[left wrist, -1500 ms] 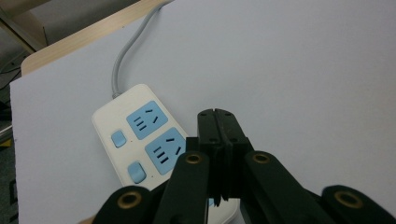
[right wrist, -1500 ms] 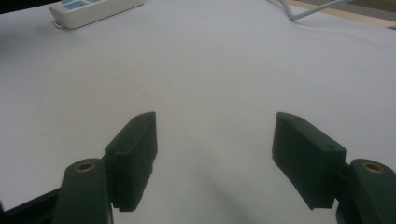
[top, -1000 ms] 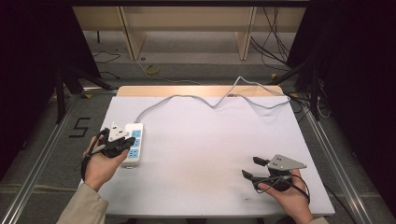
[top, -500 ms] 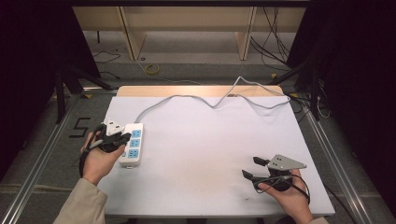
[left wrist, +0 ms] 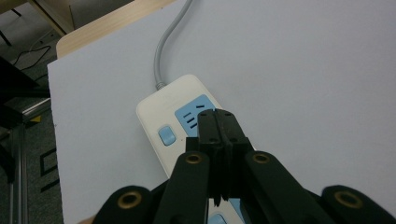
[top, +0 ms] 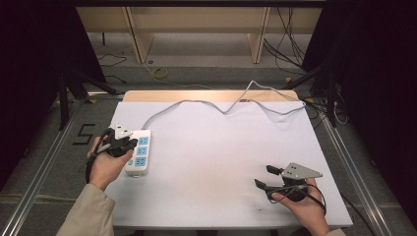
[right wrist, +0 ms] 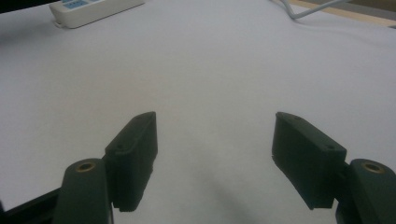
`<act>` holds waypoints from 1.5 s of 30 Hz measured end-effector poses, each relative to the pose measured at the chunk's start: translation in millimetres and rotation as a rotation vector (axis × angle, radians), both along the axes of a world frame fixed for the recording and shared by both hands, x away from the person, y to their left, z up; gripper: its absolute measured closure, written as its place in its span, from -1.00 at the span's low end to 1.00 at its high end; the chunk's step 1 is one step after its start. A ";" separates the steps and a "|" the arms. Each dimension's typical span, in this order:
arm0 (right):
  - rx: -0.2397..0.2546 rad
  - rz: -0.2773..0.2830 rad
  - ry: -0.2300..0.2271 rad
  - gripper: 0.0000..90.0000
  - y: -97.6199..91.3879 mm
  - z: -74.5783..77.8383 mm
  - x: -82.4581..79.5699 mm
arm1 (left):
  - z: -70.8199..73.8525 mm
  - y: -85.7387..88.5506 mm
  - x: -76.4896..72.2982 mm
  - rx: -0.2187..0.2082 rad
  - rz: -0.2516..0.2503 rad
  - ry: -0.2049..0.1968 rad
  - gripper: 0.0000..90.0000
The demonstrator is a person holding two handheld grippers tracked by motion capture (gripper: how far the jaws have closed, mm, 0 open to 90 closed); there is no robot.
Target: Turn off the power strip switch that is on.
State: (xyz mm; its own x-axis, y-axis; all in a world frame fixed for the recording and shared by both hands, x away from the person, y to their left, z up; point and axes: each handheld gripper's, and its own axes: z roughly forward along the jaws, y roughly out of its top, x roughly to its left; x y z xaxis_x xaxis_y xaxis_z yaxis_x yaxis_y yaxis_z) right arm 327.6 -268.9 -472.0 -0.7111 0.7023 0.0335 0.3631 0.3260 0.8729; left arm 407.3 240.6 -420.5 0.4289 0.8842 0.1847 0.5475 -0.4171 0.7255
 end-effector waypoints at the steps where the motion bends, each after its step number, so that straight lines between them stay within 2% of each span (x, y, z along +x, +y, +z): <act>1: 0.000 0.000 0.000 -0.29 -0.1 0.0 0.0 | -0.5 0.1 1.1 0.000 0.000 0.000 0.99; 12: -0.001 0.000 0.001 -0.29 0.1 -0.2 0.0 | -0.6 6.5 5.7 0.008 0.012 0.025 0.99; 30: 0.000 -0.001 0.000 -0.29 -0.4 -0.3 0.3 | -6.5 9.3 24.7 0.015 0.028 0.078 0.99; 45: -0.002 0.001 0.000 -0.29 -0.1 -0.3 -0.1 | -6.0 12.2 35.5 0.029 0.038 0.099 0.99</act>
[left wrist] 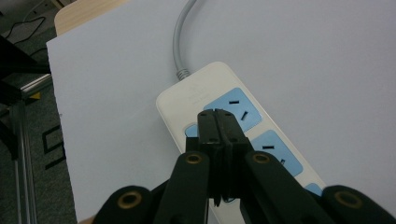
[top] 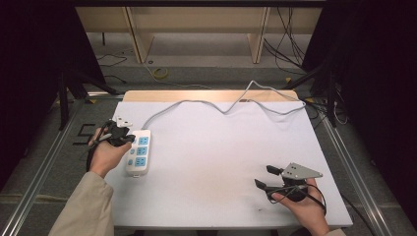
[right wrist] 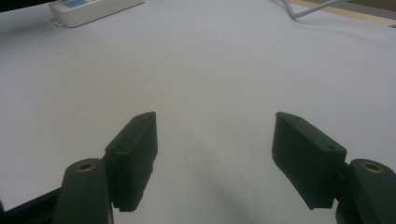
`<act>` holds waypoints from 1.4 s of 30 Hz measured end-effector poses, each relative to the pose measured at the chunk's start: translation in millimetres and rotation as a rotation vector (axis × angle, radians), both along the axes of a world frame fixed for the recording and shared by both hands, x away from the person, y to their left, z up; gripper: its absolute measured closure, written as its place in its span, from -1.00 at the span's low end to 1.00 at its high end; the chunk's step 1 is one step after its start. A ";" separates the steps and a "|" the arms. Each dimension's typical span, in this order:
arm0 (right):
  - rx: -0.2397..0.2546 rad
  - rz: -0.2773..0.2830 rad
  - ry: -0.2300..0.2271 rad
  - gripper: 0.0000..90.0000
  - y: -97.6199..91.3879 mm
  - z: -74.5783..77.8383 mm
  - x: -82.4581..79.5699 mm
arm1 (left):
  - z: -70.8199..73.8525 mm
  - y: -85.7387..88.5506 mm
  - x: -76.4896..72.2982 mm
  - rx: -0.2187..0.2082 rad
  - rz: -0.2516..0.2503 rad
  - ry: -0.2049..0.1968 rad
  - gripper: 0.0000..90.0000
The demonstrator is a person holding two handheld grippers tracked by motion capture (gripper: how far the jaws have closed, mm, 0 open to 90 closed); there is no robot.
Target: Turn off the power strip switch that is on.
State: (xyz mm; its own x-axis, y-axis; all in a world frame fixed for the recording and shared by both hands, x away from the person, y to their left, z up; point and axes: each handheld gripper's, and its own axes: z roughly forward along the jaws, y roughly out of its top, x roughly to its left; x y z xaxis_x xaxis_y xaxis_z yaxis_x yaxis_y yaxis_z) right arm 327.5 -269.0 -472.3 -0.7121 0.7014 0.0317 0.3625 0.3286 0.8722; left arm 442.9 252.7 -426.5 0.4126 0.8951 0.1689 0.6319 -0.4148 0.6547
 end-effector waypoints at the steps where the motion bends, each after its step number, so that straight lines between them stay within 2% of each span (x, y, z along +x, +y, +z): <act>1: -0.002 0.002 -0.001 -0.29 -0.1 0.0 -0.1 | -0.5 0.0 0.4 -0.003 0.000 0.001 0.99; 24: -0.010 0.012 0.000 -0.29 1.5 -0.1 -0.7 | 0.6 3.7 17.2 0.012 0.008 0.049 0.99; 42: -0.009 0.009 0.000 -0.29 1.4 0.0 -0.8 | -6.4 1.3 31.8 0.032 0.017 0.103 0.99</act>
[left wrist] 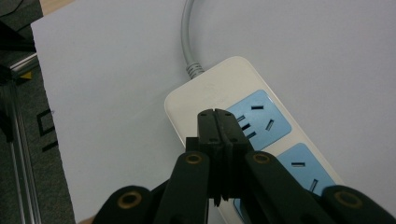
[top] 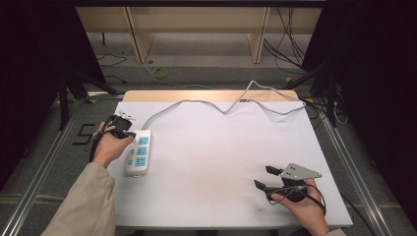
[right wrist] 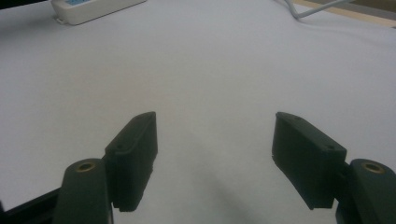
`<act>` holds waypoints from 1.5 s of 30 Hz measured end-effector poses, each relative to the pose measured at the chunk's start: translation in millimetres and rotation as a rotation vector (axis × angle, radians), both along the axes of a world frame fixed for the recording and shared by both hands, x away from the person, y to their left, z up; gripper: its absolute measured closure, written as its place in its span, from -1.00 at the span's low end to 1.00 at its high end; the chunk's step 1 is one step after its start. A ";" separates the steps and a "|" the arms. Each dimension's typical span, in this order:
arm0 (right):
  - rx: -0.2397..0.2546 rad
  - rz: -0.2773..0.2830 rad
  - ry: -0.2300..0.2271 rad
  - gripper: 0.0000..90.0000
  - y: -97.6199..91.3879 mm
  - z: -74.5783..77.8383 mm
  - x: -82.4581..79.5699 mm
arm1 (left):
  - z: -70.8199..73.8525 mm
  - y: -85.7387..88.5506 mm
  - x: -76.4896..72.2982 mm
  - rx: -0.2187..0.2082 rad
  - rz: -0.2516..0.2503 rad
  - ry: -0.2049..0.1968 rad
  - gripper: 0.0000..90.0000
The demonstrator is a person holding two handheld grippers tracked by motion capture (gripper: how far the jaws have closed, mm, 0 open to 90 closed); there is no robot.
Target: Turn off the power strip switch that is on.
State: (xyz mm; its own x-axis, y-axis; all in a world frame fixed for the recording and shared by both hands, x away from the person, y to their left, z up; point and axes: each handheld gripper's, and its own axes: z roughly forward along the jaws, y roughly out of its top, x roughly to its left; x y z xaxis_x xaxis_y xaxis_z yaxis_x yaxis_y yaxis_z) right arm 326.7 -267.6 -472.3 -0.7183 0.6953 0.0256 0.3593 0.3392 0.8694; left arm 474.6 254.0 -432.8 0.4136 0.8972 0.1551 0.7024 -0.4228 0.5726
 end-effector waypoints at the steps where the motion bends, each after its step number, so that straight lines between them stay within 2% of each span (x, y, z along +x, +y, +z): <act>1: 0.000 0.001 0.000 -0.29 0.0 0.0 0.0 | 0.0 -0.2 0.8 0.004 -0.002 0.004 0.99; 10: -0.003 0.003 -0.001 -0.29 0.1 -0.1 0.1 | -1.7 -3.2 8.6 0.042 0.023 0.046 0.99; 16: -0.003 0.004 -0.001 -0.29 0.0 0.0 0.0 | -5.2 -4.4 11.4 0.051 0.027 0.075 0.99; 30: -0.008 0.007 0.000 -0.29 1.1 -0.5 0.1 | -9.3 -7.2 16.5 0.057 0.042 0.109 0.99; 45: -0.010 0.008 0.002 -0.29 1.4 -0.3 -0.5 | -10.4 -8.8 19.7 0.060 0.061 0.125 0.99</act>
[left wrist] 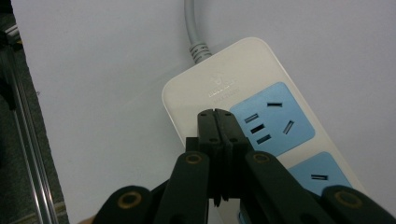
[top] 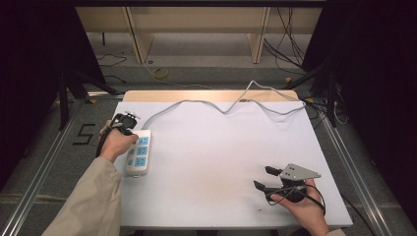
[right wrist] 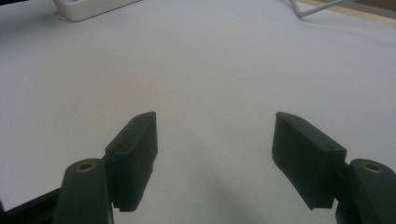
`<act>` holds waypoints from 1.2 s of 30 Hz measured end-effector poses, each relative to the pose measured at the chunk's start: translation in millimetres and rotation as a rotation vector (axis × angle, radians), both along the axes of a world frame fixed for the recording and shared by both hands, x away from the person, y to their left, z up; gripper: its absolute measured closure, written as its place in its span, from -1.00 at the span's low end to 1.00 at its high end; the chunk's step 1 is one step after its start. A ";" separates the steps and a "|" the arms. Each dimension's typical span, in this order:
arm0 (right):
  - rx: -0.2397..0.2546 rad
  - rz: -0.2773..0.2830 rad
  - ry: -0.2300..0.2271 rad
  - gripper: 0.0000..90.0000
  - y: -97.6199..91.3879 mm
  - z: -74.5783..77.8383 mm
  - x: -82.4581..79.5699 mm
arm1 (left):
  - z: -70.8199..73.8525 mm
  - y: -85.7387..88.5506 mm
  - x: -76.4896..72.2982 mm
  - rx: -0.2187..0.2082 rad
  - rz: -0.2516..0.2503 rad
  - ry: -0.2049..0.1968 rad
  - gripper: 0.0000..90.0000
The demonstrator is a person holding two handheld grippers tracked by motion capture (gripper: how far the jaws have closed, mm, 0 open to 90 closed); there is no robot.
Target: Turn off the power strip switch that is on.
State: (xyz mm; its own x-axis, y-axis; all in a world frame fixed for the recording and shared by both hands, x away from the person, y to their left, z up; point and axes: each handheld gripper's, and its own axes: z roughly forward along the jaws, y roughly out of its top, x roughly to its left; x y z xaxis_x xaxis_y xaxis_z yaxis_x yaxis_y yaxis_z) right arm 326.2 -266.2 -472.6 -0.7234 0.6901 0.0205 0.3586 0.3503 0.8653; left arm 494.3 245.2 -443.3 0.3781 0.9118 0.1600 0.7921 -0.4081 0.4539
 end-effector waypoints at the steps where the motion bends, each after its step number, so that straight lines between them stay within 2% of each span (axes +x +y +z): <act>1: -0.001 0.001 -0.001 -0.28 0.0 -0.1 0.1 | -0.1 0.0 0.1 0.000 0.000 -0.001 0.99; 7: -0.003 0.001 -0.001 -0.29 0.4 -0.2 0.0 | -0.3 -1.0 1.0 -0.006 0.022 0.001 0.99; 13: -0.002 0.005 -0.003 -0.28 0.2 -0.2 -0.1 | -0.5 -4.7 0.7 0.027 0.020 0.000 0.99; 20: -0.004 0.007 -0.006 -0.29 0.3 0.0 -0.6 | -0.1 -5.0 2.0 0.014 0.059 0.014 0.99; 30: -0.006 0.009 -0.005 -0.29 0.6 0.0 -0.6 | 0.8 -6.9 4.0 0.035 0.058 0.032 0.99; 36: -0.007 0.009 -0.006 -0.29 0.8 0.0 -0.7 | 0.0 -9.2 3.1 0.056 0.052 0.025 1.00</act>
